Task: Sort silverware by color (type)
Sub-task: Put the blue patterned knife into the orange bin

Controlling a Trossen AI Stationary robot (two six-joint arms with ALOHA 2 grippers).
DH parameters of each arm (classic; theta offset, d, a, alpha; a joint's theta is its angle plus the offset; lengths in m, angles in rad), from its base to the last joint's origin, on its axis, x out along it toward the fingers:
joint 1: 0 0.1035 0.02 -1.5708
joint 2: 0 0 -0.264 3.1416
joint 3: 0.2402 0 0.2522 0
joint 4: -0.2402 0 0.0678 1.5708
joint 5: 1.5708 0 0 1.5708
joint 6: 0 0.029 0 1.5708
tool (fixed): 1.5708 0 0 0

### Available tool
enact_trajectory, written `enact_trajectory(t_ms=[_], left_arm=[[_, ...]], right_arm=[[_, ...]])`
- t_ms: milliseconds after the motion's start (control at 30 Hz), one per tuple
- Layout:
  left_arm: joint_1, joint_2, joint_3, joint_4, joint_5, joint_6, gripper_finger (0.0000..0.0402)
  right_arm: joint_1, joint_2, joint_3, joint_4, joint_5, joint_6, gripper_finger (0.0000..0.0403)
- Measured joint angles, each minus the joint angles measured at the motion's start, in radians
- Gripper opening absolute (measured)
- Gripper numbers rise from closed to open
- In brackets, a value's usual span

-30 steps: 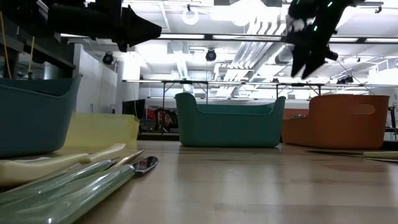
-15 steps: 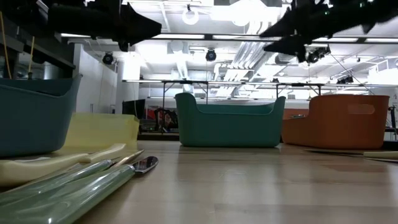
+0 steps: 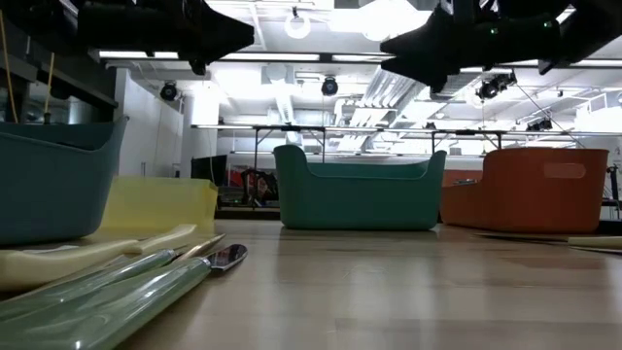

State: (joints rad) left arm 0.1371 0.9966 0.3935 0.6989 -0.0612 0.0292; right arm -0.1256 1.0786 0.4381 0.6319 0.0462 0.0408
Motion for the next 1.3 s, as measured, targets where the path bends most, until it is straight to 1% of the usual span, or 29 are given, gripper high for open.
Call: enact_trajectory(t_ms=[133, 800, 900, 967, 1033, 1100, 1200, 1300], left_arm=[[0.0, 0.0, 0.0, -0.007, 0.0, -0.002, 0.0106], [-0.002, 0.0, 0.0, -0.02, 0.001, -0.018, 0.0106], [-0.031, 0.006, 0.012, -0.028, 0.011, -0.005, 0.0106], [-0.076, 0.027, 0.049, -0.052, 0.019, 0.03, 0.0106], [-0.133, 0.056, 0.109, -0.122, 0.015, 0.078, 0.0106], [-0.196, 0.095, 0.188, -0.255, -0.026, 0.124, 0.0106], [-0.289, 0.155, 0.348, -0.571, -0.097, 0.18, 0.0106], [-0.378, 0.23, 0.524, -0.898, -0.117, 0.181, 0.0106]], right_arm=[[0.003, 0.001, 0.0, 0.008, -0.003, -0.022, 0.0204], [0.002, 0.001, 0.0, 0.008, -0.002, -0.015, 0.0204], [0.002, 0.001, 0.0, 0.006, -0.002, -0.013, 0.0204], [0.002, 0.001, 0.0, 0.004, -0.001, 0.0, 0.0204], [0.002, 0.001, 0.0, 0.003, -0.001, 0.004, 0.0204], [0.002, 0.001, 0.0, -0.001, 0.001, 0.004, 0.0204], [0.002, 0.001, 0.0, -0.007, 0.001, 0.004, 0.0204], [0.002, 0.001, 0.0, -0.009, 0.001, 0.004, 0.0204]])
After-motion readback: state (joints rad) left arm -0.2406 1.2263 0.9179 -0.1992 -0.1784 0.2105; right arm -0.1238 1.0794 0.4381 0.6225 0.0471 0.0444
